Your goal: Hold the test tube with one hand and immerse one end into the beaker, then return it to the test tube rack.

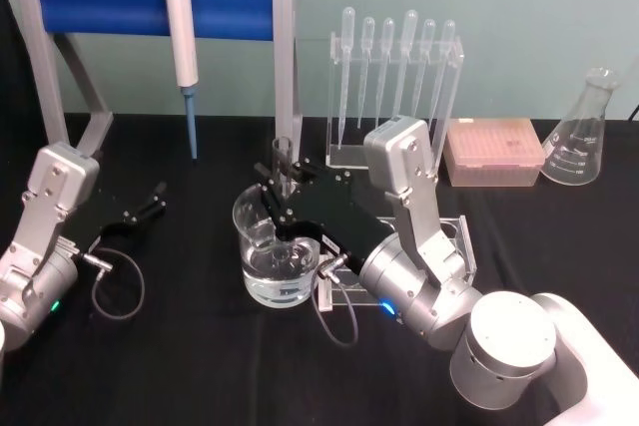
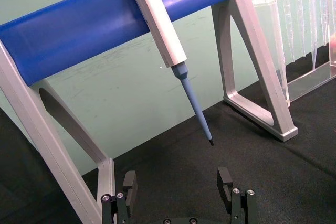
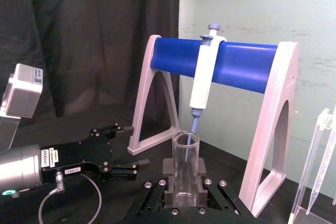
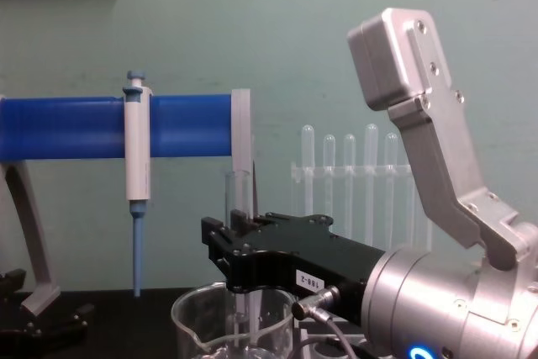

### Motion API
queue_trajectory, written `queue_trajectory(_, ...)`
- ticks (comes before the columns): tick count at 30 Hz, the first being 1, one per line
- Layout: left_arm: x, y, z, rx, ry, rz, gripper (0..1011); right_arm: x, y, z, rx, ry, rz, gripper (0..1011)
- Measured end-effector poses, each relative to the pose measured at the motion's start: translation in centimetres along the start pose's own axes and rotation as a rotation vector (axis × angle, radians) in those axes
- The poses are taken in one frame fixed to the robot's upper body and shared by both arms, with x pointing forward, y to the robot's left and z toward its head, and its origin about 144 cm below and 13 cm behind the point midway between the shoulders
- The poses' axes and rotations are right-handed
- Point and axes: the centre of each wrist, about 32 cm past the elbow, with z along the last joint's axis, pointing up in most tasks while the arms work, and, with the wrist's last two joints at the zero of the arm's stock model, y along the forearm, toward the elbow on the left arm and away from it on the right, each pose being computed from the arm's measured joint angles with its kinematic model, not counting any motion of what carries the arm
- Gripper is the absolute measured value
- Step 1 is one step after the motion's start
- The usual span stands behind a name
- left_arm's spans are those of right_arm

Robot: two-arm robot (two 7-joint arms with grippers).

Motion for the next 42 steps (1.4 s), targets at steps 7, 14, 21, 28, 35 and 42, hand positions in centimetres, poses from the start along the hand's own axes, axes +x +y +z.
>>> queue_trajectory(7, 0.0, 0.0, 0.0, 0.000, 0.000, 0.000, 1000, 0.0, 0.0, 0.0, 0.000, 0.000, 0.000, 226)
queue_trajectory(14, 0.0, 0.0, 0.0, 0.000, 0.000, 0.000, 1000, 0.0, 0.0, 0.0, 0.000, 0.000, 0.000, 226)
queue_trajectory(21, 0.0, 0.0, 0.0, 0.000, 0.000, 0.000, 1000, 0.0, 0.0, 0.0, 0.000, 0.000, 0.000, 226)
queue_trajectory(28, 0.0, 0.0, 0.0, 0.000, 0.000, 0.000, 1000, 0.0, 0.0, 0.0, 0.000, 0.000, 0.000, 226)
queue_trajectory(35, 0.0, 0.0, 0.0, 0.000, 0.000, 0.000, 1000, 0.0, 0.0, 0.2, 0.004, -0.004, 0.001, 226)
queue_trajectory(42, 0.0, 0.0, 0.0, 0.000, 0.000, 0.000, 1000, -0.2, -0.1, 1.8, 0.024, -0.027, 0.008, 226)
